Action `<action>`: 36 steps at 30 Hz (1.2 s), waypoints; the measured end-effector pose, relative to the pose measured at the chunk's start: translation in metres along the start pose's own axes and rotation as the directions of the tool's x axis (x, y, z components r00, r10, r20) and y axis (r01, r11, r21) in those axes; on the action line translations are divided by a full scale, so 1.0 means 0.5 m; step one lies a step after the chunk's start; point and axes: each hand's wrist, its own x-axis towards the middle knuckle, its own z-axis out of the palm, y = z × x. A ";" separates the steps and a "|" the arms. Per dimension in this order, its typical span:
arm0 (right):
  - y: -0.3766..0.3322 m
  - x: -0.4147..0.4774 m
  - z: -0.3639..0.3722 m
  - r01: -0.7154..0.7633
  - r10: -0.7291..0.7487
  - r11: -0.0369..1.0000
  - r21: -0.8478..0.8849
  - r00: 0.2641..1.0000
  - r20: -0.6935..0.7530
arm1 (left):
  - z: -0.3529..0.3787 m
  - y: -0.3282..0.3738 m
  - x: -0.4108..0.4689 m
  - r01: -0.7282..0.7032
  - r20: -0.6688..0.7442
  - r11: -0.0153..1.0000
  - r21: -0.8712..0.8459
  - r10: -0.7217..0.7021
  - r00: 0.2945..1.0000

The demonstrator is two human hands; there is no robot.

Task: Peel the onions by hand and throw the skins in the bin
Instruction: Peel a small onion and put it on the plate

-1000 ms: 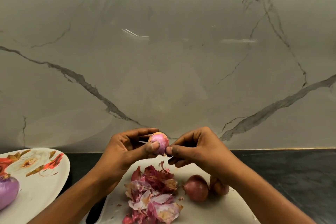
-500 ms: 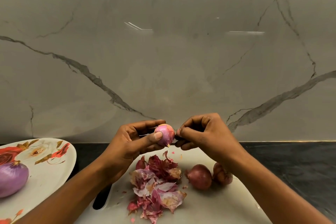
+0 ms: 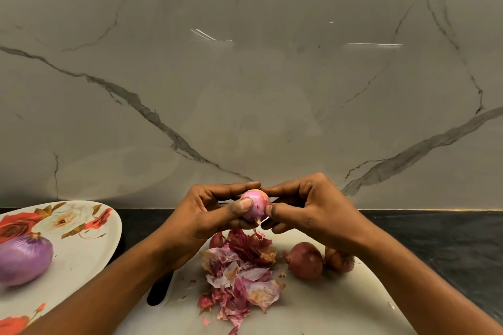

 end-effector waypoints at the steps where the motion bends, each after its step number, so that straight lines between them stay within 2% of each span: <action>1: 0.002 0.000 0.001 0.007 -0.007 1.000 -0.014 1.000 -0.011 | -0.001 0.000 0.000 0.002 0.009 1.000 -0.012 -0.002 1.000; 10: 0.005 0.007 0.007 -0.001 0.004 0.999 0.035 0.997 -0.071 | 0.001 0.005 0.002 0.003 -0.011 0.998 -0.067 -0.004 1.000; 13: 0.003 0.007 0.008 -0.018 0.023 0.995 0.101 0.999 -0.047 | 0.002 0.007 0.004 -0.004 -0.052 0.998 -0.066 0.001 0.999; 17: 0.004 0.002 0.020 -0.011 0.012 0.998 0.060 1.000 -0.017 | 0.009 0.007 0.002 -0.020 -0.070 0.999 -0.037 0.017 0.997; 23: 0.006 0.006 0.013 -0.030 0.035 0.995 0.091 0.998 -0.051 | 0.009 0.009 0.002 -0.021 -0.057 0.995 -0.102 0.015 0.998; 29: 0.004 0.011 0.012 -0.071 0.085 0.984 0.163 0.993 -0.080 | 0.011 0.014 0.002 -0.025 -0.089 0.996 -0.086 0.017 0.996; 32: -0.003 0.010 0.010 -0.078 0.092 0.972 0.224 0.994 -0.052 | 0.010 0.017 0.001 -0.030 -0.112 0.996 -0.085 0.020 0.994; 36: -0.001 0.010 0.009 -0.084 0.094 0.973 0.214 0.995 -0.036 | 0.009 0.019 0.001 -0.051 -0.108 0.995 -0.082 0.042 0.993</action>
